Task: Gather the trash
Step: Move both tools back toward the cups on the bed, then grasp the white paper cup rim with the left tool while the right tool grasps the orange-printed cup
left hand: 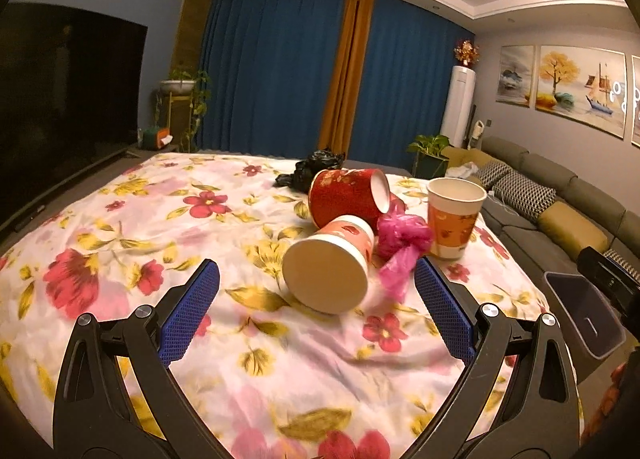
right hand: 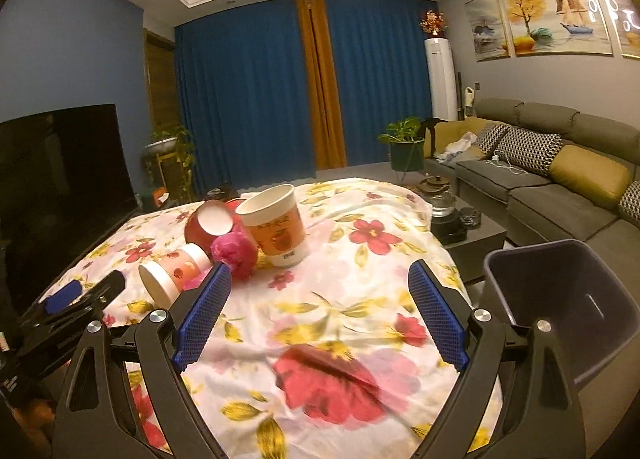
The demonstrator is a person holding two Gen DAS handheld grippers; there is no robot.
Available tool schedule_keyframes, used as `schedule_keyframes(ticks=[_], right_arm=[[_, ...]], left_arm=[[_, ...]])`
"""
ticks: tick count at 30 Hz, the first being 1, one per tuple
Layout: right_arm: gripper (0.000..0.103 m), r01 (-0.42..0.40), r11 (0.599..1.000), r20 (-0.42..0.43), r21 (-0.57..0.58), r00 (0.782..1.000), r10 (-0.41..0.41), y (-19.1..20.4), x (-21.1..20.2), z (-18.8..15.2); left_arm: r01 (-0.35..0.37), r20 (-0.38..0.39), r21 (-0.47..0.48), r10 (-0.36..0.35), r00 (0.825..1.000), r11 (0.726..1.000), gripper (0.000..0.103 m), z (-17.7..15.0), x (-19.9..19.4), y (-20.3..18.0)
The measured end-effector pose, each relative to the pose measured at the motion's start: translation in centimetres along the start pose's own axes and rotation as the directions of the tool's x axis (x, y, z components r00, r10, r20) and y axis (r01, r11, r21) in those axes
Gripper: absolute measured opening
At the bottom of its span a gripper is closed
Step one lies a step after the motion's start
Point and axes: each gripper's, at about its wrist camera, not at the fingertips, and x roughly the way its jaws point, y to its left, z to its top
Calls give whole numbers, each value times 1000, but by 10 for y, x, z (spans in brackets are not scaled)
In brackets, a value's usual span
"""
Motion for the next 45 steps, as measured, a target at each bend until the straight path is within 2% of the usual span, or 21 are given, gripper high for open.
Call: schedule_keyframes(ticks=[9,13,18,19,22,27,29,35,37,45], right_arm=[[87,-11,1000,6,-4,1000,11,9,16,10],[87,-15,1000,14,3,1000,15,9,24,16],[87,-27,1000,14,5,1000,27,10,34,21],[87,-28,1000,15,3,1000,28,11,36,22],[87,-24,1000,18,-10,1000,24,13,43,26],[87,-31,999,5,-12,1000,31,17,60,35],[87,-32,999,1,-13,999,32,19,67,39],[75,-25,999,-16,-20,1000,25,23,93,52],[65,-23,1000,-30,-13,999,23,23,103,55],[51,-9,1000,-79,0,997,9,24,139,59]], left_arm=[[-4,-76,2,4,997,1000,96,6,39,-4],[33,-97,-18,-34,995,999,89,0,38,-6],[74,-151,-17,-76,986,997,62,-6,50,-13],[93,-156,-29,-97,983,995,60,-5,52,-14],[131,-161,-44,-137,977,990,45,-1,58,-19],[157,-165,-46,-163,973,987,9,-1,65,-21],[168,-161,-55,-175,971,984,3,-1,64,-20],[167,-103,-41,-170,980,985,2,5,50,-17],[164,-81,-36,-166,983,986,2,8,43,-16],[143,-48,-37,-144,988,989,2,10,22,-10]])
